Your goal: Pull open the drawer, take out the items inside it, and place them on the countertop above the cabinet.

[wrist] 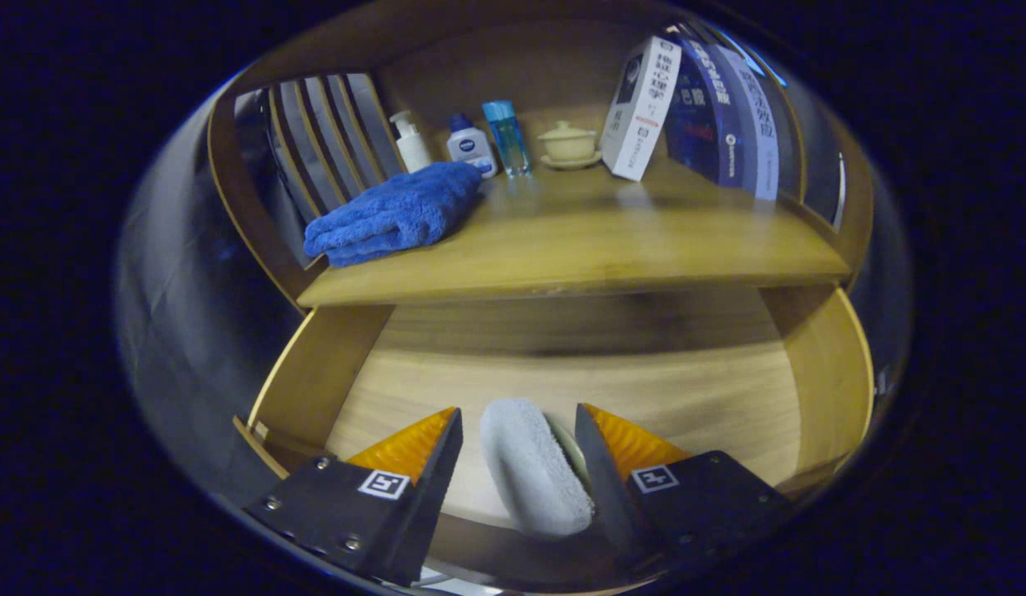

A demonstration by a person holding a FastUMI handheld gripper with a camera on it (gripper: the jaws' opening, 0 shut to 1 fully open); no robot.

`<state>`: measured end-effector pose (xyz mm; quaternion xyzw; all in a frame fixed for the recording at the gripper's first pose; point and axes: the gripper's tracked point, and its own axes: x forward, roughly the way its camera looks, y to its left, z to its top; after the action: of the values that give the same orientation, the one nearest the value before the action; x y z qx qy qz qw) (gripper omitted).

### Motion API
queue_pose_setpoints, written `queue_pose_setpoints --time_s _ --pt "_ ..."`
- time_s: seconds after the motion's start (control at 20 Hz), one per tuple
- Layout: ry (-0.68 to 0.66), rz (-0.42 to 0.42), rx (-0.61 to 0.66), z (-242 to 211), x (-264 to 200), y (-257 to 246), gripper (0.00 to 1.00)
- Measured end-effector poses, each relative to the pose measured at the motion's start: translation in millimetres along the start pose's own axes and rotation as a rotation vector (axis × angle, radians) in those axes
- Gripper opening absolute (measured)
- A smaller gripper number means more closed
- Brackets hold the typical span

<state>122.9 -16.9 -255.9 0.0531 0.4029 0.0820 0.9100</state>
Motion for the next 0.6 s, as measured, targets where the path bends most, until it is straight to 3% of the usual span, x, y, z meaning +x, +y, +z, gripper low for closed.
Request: queue_pose_setpoints --time_s 0.15,0.4,0.6 --pt "0.058 0.025 0.002 -17 10 -2 0.82" --pt "0.061 0.027 -0.002 -16 11 -6 0.37" --pt "0.031 -0.007 -0.012 -14 7 -5 0.27"
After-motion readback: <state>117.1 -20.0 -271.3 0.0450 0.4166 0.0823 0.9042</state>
